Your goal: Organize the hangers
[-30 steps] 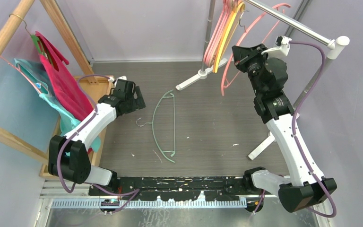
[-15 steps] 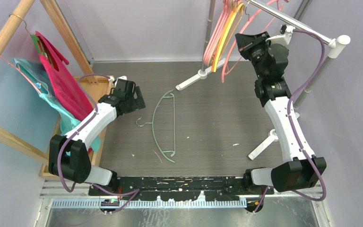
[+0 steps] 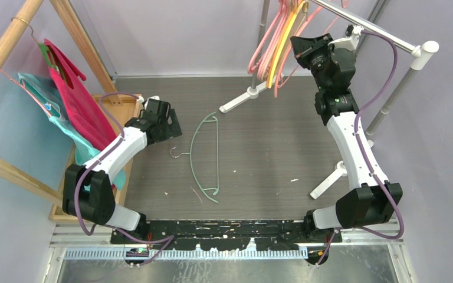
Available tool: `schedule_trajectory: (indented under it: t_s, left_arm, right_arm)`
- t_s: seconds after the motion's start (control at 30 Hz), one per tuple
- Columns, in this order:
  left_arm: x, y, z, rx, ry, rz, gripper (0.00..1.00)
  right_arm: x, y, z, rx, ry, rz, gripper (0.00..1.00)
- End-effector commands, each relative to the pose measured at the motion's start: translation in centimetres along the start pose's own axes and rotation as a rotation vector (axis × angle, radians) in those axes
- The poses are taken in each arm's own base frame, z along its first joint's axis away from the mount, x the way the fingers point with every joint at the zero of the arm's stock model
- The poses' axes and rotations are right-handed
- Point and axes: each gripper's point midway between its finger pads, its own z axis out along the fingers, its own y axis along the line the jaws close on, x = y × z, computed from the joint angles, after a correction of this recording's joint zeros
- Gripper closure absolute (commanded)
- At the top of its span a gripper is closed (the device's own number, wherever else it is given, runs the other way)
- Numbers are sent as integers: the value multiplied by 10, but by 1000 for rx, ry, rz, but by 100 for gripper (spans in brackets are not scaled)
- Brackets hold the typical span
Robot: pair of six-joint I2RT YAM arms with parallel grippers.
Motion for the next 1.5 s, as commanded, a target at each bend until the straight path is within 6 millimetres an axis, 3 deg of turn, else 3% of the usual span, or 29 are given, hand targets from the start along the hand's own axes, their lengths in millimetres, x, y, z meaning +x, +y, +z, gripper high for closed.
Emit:
schedule_trajectory:
  t_s: [0.0,0.17,0.5,0.57,0.77,0.97,1.13,1.27,1.47]
  left_arm:
    - [-21,-7,-4,9,-53,-1,2]
    - [-19,-6,-3,3,-51,6,2]
    - [-16,-4,1,-10,-41,13,2]
    - [-15,-4,3,-9,-38,13,2]
    - [-14,-5,3,-6,-36,11,2]
    - [-16,-4,1,-5,-43,8,2]
    - [-14,-4,2,-6,-38,9,2]
    - [-15,-4,2,-7,-38,7,2]
    - [-17,-4,0,-7,-41,9,2]
  right_arm:
    - [-37,35,4,-108,-111,4,99]
    - [-36,16,15,-49,-133,24,99]
    - [-40,3,26,21,-157,35,98]
    - [-36,0,27,28,-142,30,91]
    - [-19,-4,37,49,-63,-6,95]
    - [12,-15,44,78,26,-31,94]
    - [23,-22,39,93,42,-30,76]
    - [13,-21,24,103,-4,-35,50]
    - [-2,-15,-4,120,-41,-70,33]
